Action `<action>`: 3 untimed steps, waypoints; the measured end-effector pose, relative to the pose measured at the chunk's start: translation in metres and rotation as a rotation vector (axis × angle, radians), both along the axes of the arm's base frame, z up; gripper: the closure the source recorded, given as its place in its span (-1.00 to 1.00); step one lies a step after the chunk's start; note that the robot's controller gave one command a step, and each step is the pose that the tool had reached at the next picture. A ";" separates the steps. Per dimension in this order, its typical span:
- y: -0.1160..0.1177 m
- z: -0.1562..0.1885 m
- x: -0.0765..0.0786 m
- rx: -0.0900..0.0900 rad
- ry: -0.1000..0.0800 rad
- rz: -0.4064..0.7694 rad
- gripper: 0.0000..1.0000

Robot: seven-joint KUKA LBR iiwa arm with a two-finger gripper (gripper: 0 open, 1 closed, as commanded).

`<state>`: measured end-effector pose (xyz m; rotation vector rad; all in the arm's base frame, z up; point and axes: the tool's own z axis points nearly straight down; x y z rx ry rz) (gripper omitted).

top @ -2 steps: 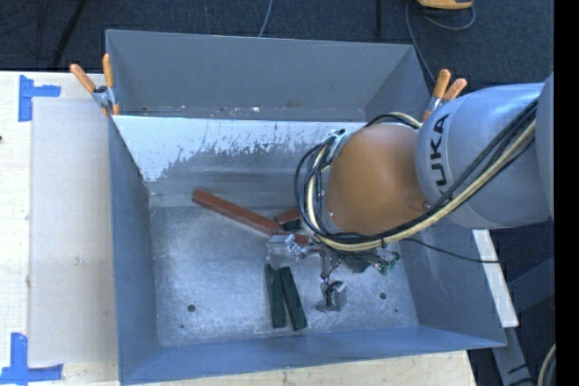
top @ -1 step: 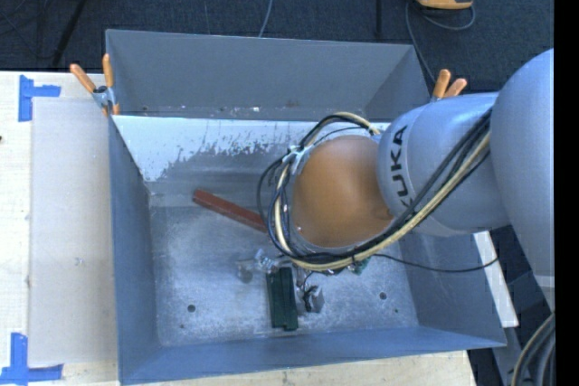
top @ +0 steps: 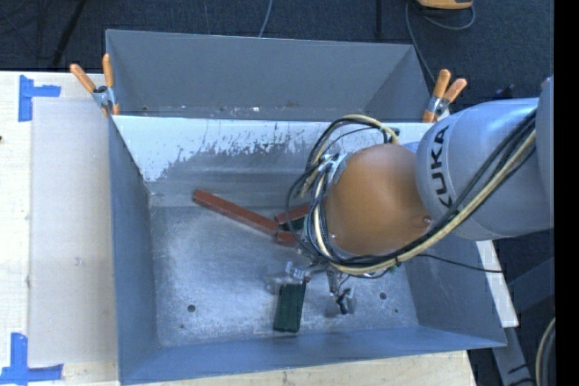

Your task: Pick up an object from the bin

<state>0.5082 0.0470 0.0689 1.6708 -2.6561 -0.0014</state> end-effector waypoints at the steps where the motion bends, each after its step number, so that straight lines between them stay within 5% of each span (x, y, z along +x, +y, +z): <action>1: 0.001 0.000 0.000 0.001 -0.001 0.001 1.00; 2: 0.001 0.000 0.000 0.002 -0.001 -0.001 1.00; 3: 0.002 0.047 0.000 0.002 -0.006 -0.004 1.00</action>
Offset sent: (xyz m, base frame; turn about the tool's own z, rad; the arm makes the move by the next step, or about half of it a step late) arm 0.0000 0.0000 0.0000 0.0000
